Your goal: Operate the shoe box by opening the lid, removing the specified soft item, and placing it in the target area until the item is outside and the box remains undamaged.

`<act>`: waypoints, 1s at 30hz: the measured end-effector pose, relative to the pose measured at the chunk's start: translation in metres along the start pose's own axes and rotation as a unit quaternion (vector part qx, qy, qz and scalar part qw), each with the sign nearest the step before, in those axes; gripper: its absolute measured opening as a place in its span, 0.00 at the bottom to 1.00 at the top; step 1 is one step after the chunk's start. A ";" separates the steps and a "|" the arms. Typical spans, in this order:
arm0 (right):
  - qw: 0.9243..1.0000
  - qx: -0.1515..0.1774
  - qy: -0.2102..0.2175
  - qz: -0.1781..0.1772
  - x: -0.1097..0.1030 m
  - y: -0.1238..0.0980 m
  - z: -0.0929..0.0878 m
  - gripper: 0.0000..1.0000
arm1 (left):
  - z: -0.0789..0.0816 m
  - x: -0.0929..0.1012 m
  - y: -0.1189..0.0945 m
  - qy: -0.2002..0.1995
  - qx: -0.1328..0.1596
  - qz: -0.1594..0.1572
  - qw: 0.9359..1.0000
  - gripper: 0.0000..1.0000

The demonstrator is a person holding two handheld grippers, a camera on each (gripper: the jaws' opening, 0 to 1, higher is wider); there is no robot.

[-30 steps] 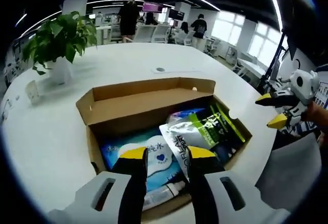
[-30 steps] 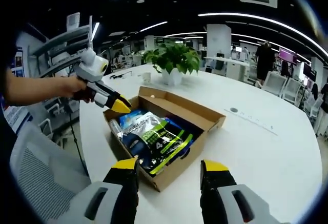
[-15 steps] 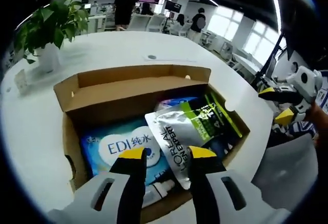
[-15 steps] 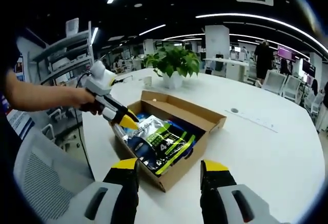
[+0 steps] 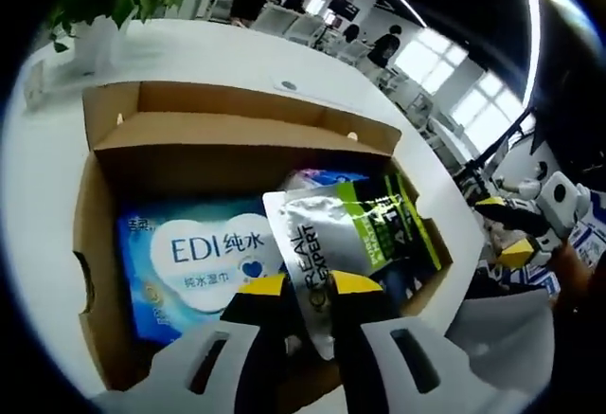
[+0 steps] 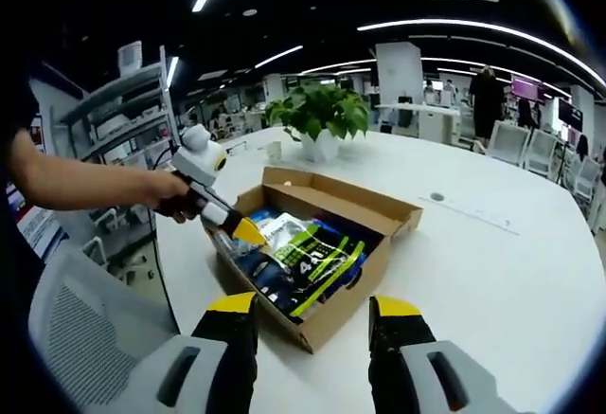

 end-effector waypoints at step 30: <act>0.998 -0.023 0.039 0.033 -0.014 0.043 0.001 0.32 | -0.001 -0.012 -0.013 -0.009 0.006 0.000 1.000 0.00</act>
Point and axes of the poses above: the point that each gripper's makers call its tool centre point, and the gripper's own axes: y roughly forward along the fingers, x roughly to its right, z roughly out of its top, the point moved 8 cm from there along -y, roughly backward along the fingers, and after that the axes turned 6 degrees about y, right-handed, at the moved point
